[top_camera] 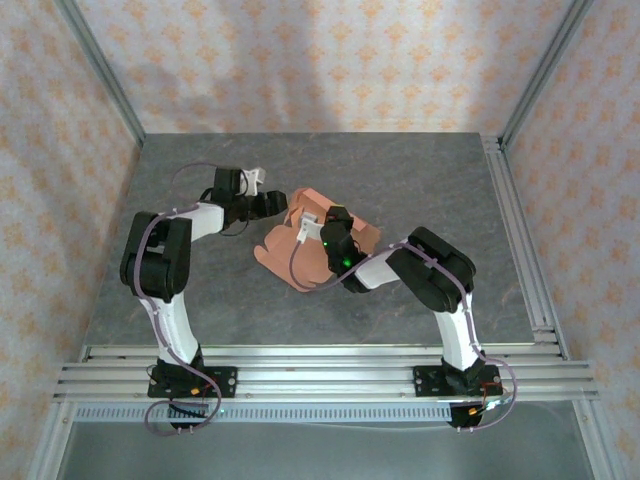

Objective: Fold the paper box

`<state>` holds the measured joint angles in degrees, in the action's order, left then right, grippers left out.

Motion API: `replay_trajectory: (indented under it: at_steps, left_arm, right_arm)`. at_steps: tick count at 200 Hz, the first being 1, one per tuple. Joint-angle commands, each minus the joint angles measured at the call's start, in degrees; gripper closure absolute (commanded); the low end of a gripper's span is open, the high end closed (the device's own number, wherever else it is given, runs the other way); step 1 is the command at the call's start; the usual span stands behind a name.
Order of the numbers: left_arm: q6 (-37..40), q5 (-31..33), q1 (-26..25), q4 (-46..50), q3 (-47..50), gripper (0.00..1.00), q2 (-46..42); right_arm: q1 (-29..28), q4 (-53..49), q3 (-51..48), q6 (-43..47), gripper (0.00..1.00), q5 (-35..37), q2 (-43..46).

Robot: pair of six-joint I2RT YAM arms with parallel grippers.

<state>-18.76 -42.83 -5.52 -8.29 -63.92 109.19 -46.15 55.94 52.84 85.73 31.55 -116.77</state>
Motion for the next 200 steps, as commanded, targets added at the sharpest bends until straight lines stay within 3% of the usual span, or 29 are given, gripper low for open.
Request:
replay_trajectory:
  at_steps: [1,29,82,120,200]
  left_arm:
    - [1.4,0.4,0.3,-2.6,1.8,0.33,-2.3]
    - [1.3,0.3,0.3,-3.4,3.1,0.32,-3.3]
    - [2.9,0.0,0.3,-2.5,4.1,0.32,-4.3]
    - [3.6,0.4,0.3,-1.5,4.3,0.32,-4.3]
    - [9.2,-0.3,-2.6,4.9,1.1,0.36,-1.4]
  right_arm:
    - [-0.3,-3.9,0.0,-2.0,1.0,-1.2,2.8]
    - [-0.3,-12.3,0.7,-7.4,1.0,-3.2,5.8]
    - [-0.2,-8.6,0.4,-3.8,1.0,-1.9,4.2]
    - [-0.3,2.2,0.1,4.7,1.0,-0.7,0.8]
    - [-0.6,-1.8,0.8,2.5,1.0,-1.5,1.9]
